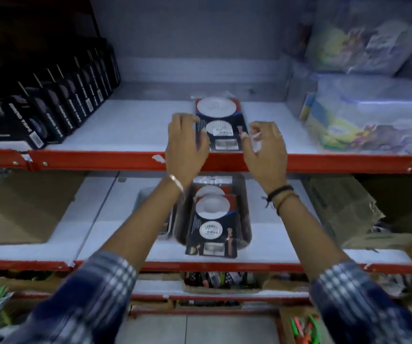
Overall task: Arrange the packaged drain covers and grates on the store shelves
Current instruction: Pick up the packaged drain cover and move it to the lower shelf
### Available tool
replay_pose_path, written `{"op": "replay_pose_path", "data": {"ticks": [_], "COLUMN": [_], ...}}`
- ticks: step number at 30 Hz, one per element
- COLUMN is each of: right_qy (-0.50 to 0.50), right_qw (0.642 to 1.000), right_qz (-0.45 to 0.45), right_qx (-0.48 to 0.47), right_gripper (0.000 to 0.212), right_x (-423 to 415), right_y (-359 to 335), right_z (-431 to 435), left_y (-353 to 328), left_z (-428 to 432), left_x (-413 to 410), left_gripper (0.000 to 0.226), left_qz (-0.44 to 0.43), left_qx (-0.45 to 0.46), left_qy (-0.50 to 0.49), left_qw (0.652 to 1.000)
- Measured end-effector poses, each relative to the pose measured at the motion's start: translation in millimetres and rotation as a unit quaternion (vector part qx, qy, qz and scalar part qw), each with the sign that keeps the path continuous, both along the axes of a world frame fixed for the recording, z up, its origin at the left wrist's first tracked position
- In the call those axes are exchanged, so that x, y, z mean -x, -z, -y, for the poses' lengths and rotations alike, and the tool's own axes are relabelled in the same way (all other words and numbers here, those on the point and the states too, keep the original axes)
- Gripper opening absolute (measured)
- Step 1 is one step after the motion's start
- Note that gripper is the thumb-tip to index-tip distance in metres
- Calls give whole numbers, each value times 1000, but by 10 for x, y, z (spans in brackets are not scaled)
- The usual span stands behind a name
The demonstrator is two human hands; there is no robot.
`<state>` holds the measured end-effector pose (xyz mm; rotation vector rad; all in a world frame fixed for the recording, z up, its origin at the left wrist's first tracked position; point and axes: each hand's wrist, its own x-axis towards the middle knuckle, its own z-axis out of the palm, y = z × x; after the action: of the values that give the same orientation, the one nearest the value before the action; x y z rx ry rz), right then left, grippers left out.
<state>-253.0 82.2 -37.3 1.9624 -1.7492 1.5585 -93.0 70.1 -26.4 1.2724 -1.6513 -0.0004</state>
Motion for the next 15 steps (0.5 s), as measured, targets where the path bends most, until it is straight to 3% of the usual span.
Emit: {"op": "replay_pose_path", "data": {"ticks": [1, 3, 5, 10, 15], "right_qy": [24, 62, 62, 19, 16], "right_qw": [996, 957, 927, 935, 960], "right_qz": [-23, -84, -124, 30, 67], "right_qx": [-84, -269, -347, -352, -272], "right_gripper": [40, 57, 61, 54, 41], "right_x": [20, 38, 16, -3, -64], "right_y": [-78, -149, -217, -469, -547], "right_z": [196, 505, 662, 695, 97], "left_y": [-121, -255, -333, -478, -363], "left_z": [207, 564, 725, 667, 258], "left_x": [19, 55, 116, 192, 89], "left_gripper": [38, 61, 65, 24, 35], "left_qz": [-20, -33, -36, -252, -267], "left_qx": [-85, -297, -408, -395, -323], "left_qy": [-20, -54, -58, 40, 47], "left_qw": [996, 953, 910, 883, 907]}}
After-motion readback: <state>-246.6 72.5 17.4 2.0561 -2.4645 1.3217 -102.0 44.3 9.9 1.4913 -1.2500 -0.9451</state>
